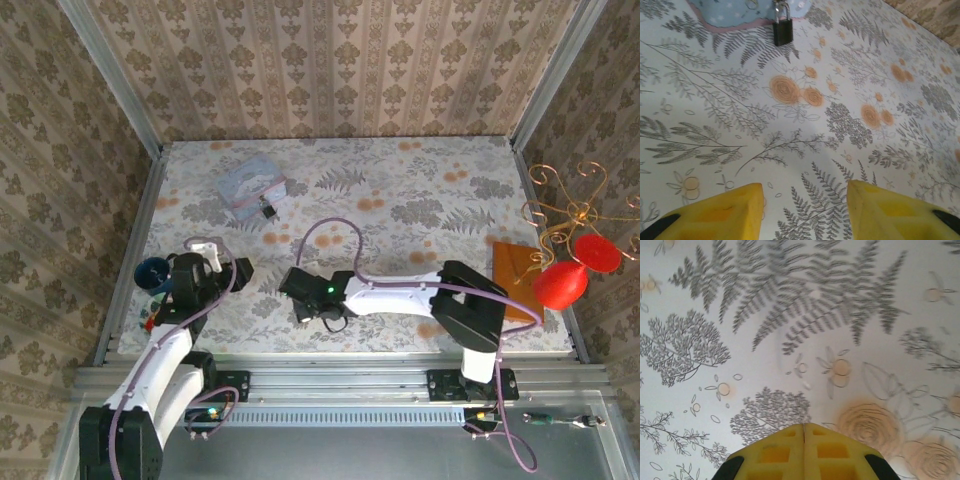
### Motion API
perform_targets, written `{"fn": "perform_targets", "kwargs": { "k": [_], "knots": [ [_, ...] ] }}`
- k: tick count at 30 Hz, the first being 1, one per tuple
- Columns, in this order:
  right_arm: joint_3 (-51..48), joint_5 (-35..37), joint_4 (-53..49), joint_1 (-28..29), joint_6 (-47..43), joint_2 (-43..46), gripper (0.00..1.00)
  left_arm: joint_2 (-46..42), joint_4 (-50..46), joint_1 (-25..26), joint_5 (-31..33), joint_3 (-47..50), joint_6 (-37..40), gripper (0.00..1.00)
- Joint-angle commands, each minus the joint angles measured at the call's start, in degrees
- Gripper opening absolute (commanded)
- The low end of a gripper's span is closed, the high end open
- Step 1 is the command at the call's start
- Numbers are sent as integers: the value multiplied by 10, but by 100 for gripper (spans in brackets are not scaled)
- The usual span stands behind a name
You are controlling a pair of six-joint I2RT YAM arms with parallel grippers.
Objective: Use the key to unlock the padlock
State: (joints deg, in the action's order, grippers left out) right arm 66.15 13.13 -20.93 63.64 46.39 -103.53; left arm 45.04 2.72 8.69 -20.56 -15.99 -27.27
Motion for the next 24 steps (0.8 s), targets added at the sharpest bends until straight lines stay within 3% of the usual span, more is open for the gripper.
{"fn": "perform_targets", "kwargs": {
  "k": [1, 4, 10, 15, 18, 24],
  "knots": [
    [-56, 30, 61, -19, 72, 67, 0, 30, 64, 30, -54, 3, 2, 48],
    [-105, 56, 95, -34, 120, 123, 0, 60, 115, 88, -72, -3, 2, 48],
    [-174, 101, 141, -51, 216, 212, 0, 94, 155, 243, -34, -34, 49, 51],
    [-203, 133, 160, -50, 271, 262, 0, 133, 213, 300, -54, -44, 45, 53],
    [-214, 146, 164, -48, 301, 276, 0, 152, 211, 343, -18, -56, 59, 54],
    [-194, 164, 136, -34, 326, 274, 0, 195, 229, 377, -13, -76, 60, 54]
  ]
}}
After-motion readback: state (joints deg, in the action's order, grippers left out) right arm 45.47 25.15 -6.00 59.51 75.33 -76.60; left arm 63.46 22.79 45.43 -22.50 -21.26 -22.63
